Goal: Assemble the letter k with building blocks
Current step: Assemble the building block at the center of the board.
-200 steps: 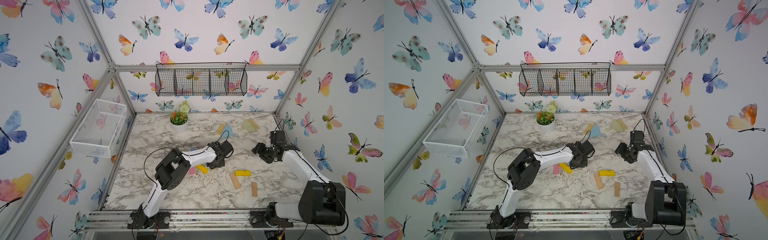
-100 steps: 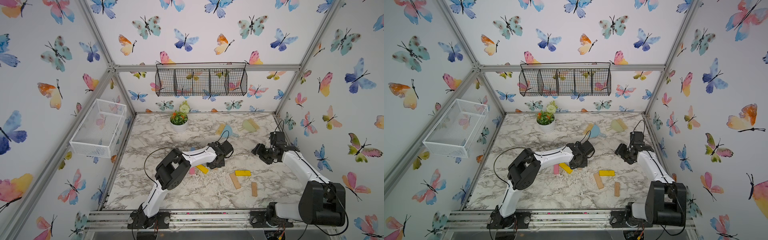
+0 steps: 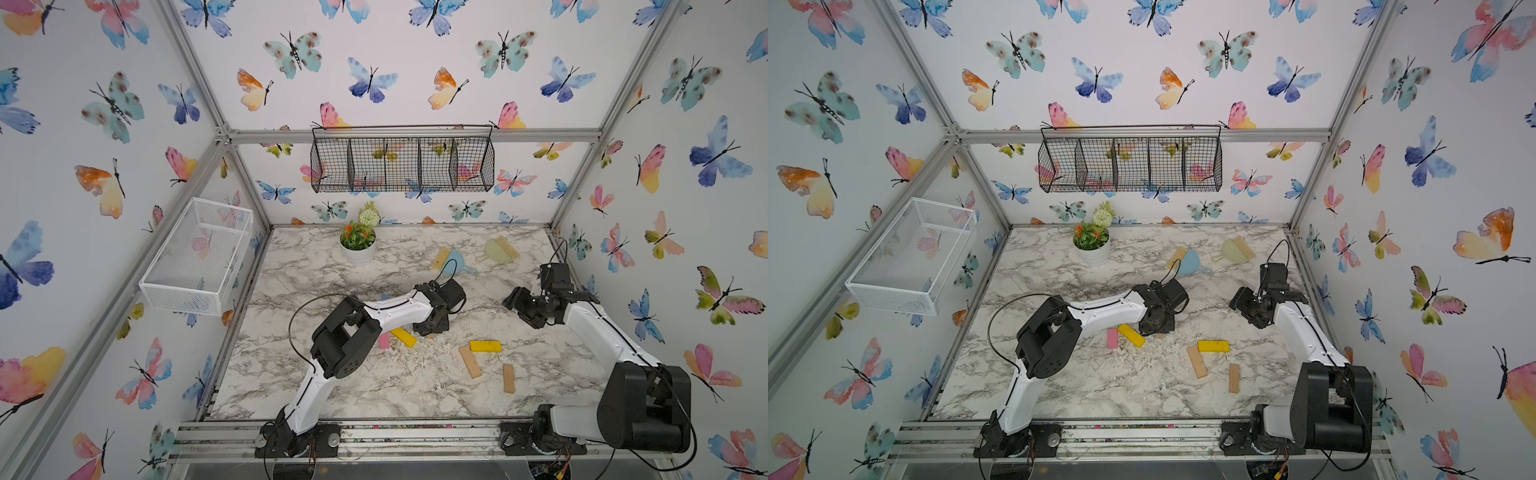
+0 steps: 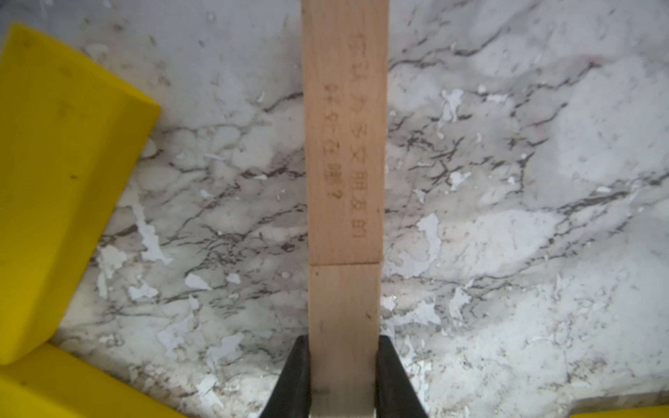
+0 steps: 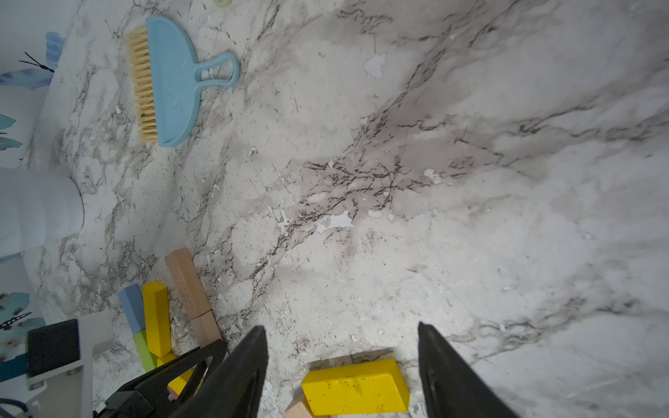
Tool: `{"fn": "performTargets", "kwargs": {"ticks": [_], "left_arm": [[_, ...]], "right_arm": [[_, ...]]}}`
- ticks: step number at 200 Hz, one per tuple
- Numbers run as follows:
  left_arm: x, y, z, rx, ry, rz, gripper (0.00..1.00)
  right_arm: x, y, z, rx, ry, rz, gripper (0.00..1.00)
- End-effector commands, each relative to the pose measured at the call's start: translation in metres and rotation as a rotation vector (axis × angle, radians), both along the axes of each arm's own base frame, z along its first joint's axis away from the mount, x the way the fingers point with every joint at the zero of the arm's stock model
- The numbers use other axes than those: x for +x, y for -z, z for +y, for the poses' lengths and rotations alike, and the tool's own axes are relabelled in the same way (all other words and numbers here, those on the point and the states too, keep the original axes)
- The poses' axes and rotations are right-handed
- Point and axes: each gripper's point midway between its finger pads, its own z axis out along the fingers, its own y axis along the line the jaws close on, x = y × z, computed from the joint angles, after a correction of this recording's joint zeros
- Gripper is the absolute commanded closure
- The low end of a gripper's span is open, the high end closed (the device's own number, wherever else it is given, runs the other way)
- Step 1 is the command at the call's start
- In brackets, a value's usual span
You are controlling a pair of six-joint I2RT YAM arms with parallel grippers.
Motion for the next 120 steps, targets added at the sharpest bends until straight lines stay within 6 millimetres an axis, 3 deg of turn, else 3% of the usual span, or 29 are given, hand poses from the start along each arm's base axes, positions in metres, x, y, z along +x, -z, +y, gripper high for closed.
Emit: {"fn": "performTargets", "kwargs": {"ticks": [1, 54, 88, 120], "left_arm": [[-0.0019, 0.0144, 0.0060, 0.036, 0.005, 0.034, 1.00], [-0.0039, 0.0181, 0.0034, 0.033, 0.025, 0.050, 1.00], [-0.0035, 0.0169, 0.0022, 0.030, 0.030, 0.049, 0.88], [-0.0017, 0.0135, 0.0026, 0.030, 0.028, 0.038, 0.86]], "right_arm": [[0.0023, -0.0017, -0.0006, 0.002, -0.005, -0.008, 0.32], [0.0021, -0.0005, -0.0004, 0.005, -0.002, -0.010, 0.32], [0.0010, 0.0004, -0.0007, 0.003, -0.002, -0.008, 0.32], [-0.0005, -0.0001, -0.0009, 0.002, -0.002, -0.010, 0.32]]}}
